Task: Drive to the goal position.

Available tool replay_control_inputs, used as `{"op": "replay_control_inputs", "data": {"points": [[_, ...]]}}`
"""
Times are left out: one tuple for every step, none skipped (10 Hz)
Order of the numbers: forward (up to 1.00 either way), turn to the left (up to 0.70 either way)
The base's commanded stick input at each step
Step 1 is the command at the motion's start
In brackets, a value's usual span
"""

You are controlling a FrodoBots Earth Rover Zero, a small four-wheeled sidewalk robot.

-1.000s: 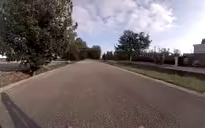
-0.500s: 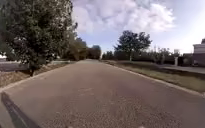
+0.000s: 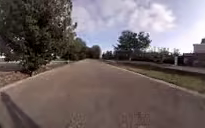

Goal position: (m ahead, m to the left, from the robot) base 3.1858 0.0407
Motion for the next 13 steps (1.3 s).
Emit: {"op": "replay_control_inputs", "data": {"points": [[0.70,0.00],[0.70,0.00],[0.70,0.00],[0.70,0.00],[0.70,0.00],[0.70,0.00],[0.70,0.00],[0.70,0.00],[0.70,0.00],[0.70,0.00],[0.70,0.00],[0.70,0.00],[0.70,0.00]]}}
